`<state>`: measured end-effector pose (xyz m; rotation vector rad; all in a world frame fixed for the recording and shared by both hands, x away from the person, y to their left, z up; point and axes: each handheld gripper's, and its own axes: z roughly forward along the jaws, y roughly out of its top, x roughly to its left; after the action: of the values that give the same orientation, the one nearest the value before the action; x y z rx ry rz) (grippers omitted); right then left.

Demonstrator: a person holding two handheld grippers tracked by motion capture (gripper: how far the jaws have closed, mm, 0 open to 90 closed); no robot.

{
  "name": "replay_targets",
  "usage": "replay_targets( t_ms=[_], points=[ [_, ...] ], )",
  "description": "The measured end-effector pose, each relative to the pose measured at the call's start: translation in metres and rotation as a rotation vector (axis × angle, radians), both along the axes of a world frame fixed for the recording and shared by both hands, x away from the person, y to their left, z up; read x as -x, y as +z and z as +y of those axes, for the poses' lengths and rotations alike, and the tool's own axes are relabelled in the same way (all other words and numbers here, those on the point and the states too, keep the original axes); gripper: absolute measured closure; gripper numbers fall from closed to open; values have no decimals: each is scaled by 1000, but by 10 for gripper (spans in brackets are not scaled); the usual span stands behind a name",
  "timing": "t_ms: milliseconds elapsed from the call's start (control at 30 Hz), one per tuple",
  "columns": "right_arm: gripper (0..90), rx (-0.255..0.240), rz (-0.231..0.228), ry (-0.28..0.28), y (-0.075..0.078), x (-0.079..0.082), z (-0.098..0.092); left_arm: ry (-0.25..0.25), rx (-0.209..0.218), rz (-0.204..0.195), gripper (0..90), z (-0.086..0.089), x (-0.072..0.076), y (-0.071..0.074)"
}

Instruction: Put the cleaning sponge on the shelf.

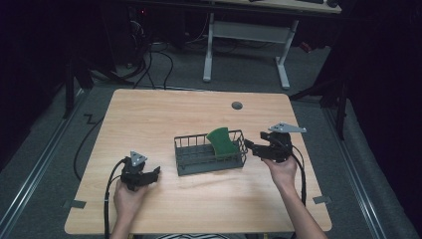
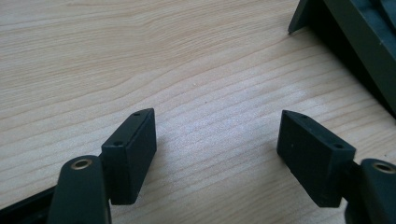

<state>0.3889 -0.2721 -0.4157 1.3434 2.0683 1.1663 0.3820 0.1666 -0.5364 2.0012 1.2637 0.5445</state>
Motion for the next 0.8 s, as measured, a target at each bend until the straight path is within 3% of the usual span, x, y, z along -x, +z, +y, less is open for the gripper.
replay_targets(
  t_ms=[367, 800],
  points=[
    [311, -34, -3, -60, -4, 15, -23, 0, -1, 0, 287, 0, 0, 0],
    [326, -84, 28, -127, -22, 39, -54, -2, 4, 2, 284, 0, 0, 0]
  ],
)
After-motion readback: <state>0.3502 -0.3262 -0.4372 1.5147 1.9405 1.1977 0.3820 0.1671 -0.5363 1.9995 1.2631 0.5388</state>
